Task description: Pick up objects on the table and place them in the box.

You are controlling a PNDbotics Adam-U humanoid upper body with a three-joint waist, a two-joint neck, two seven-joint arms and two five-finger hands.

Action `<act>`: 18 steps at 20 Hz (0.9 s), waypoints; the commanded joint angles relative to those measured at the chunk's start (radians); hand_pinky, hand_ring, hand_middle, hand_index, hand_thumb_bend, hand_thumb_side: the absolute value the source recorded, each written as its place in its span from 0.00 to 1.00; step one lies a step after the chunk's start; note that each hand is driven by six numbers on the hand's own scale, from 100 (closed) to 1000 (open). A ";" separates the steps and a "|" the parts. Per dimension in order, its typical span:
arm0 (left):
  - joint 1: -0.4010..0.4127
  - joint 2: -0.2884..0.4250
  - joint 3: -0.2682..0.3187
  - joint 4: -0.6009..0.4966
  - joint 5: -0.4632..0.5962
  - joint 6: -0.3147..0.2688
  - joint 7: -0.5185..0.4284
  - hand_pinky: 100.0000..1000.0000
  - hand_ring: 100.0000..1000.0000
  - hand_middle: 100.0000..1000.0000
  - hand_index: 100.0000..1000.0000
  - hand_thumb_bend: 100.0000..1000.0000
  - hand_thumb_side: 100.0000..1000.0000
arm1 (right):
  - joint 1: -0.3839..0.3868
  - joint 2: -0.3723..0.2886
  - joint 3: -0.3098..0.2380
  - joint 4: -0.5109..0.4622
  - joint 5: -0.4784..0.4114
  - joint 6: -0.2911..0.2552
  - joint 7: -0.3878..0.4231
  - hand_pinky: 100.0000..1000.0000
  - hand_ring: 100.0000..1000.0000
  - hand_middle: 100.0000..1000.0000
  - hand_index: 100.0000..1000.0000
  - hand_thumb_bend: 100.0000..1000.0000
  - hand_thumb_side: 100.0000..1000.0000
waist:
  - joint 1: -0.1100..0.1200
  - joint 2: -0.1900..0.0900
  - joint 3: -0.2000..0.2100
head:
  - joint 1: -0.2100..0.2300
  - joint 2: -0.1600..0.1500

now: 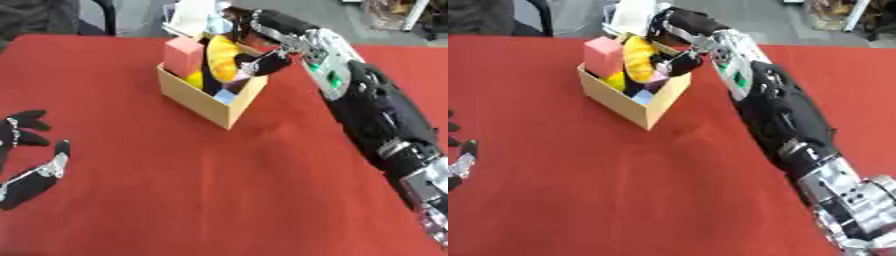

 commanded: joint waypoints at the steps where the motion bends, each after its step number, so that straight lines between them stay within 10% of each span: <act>1: -0.016 0.005 -0.003 -0.016 0.004 -0.002 -0.007 0.64 0.51 0.56 0.80 0.17 0.04 | -0.039 0.016 -0.050 0.044 0.070 0.041 -0.063 0.76 0.70 0.72 0.52 0.01 0.18 | -0.003 -0.033 0.009 | -0.012 -0.016; 5: -0.019 0.002 -0.005 -0.017 0.006 -0.003 -0.011 0.64 0.51 0.56 0.80 0.18 0.04 | -0.047 0.041 -0.073 0.082 0.135 0.082 -0.117 0.77 0.71 0.75 0.84 0.09 0.33 | 0.000 -0.034 0.023 | -0.021 -0.017; 18: -0.017 0.000 0.000 -0.015 0.004 -0.001 -0.006 0.64 0.51 0.56 0.80 0.17 0.04 | -0.043 0.016 -0.071 0.063 0.202 0.101 -0.163 0.78 0.73 0.78 0.92 0.13 0.36 | -0.001 -0.035 0.001 | -0.007 -0.020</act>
